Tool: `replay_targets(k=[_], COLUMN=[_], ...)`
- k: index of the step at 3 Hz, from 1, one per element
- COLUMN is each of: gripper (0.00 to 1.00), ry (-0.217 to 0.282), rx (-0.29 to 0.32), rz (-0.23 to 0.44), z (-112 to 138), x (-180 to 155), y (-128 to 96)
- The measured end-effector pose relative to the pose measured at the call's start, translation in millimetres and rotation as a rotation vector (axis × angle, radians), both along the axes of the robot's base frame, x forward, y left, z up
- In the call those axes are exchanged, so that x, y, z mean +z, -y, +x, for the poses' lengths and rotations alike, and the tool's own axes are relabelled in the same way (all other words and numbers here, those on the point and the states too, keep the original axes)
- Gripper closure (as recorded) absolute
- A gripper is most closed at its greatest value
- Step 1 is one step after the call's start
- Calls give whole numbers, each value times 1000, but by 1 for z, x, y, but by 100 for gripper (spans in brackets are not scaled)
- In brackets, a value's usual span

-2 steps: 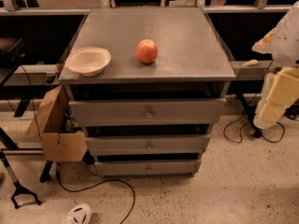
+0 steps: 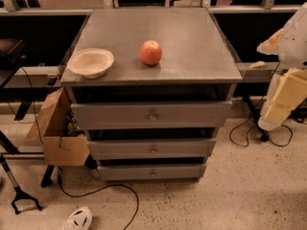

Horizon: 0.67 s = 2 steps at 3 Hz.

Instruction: Open top drawer

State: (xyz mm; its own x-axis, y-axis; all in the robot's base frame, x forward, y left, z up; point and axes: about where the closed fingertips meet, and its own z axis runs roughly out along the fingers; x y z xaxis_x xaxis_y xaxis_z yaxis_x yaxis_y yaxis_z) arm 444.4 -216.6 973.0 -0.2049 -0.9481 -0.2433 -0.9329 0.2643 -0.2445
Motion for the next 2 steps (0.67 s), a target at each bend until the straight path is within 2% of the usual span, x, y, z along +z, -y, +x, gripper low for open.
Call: replay_targets(k=[1, 2], gripper=[0, 0], ry=[-21, -40], rx=[30, 61], rz=[64, 147], z=[24, 60], x=[-45, -107], y=[-10, -33])
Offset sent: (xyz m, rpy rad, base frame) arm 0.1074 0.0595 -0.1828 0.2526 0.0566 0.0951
